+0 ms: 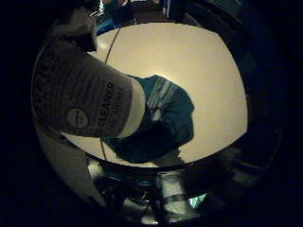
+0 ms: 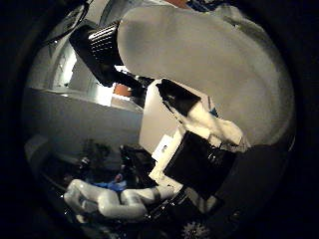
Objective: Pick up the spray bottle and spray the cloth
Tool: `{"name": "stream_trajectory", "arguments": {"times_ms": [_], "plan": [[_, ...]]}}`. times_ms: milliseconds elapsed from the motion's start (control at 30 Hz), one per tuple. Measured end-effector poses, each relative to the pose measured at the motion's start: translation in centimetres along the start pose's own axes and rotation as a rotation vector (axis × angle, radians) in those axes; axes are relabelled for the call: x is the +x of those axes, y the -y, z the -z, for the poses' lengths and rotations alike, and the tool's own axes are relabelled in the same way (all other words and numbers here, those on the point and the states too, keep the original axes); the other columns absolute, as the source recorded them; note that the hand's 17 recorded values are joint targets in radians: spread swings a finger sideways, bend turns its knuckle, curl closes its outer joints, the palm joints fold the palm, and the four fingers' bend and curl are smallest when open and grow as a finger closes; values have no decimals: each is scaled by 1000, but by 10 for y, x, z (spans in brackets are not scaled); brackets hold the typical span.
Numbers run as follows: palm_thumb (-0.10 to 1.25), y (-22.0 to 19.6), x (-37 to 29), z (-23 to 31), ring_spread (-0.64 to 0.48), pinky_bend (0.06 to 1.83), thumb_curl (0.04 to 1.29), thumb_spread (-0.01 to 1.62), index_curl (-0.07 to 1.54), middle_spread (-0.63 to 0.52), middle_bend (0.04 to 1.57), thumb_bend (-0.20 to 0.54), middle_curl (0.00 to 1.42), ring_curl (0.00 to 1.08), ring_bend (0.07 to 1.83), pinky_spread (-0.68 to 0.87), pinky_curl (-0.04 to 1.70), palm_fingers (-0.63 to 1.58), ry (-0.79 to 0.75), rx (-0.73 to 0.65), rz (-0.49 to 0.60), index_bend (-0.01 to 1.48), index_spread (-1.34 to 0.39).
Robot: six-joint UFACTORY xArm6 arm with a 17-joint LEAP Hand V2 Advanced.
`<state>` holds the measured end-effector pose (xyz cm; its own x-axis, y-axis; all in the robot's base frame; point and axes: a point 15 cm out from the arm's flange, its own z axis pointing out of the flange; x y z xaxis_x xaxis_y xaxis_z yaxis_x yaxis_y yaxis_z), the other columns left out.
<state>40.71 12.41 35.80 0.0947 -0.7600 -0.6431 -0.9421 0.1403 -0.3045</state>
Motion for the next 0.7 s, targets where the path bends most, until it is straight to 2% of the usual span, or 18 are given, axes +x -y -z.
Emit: {"name": "stream_trajectory", "arguments": {"times_ms": [467,700], "plan": [[1062,10,-19,-44,-226,1363,608,1080,796,-106,1410,-13,707,817,1334,-196,849,1142,352,90,-38,1223,-195],[1059,7,-27,-74,-223,1361,612,1078,795,-106,1406,-11,709,815,1337,-196,849,1145,468,70,-62,1220,-195]]}}
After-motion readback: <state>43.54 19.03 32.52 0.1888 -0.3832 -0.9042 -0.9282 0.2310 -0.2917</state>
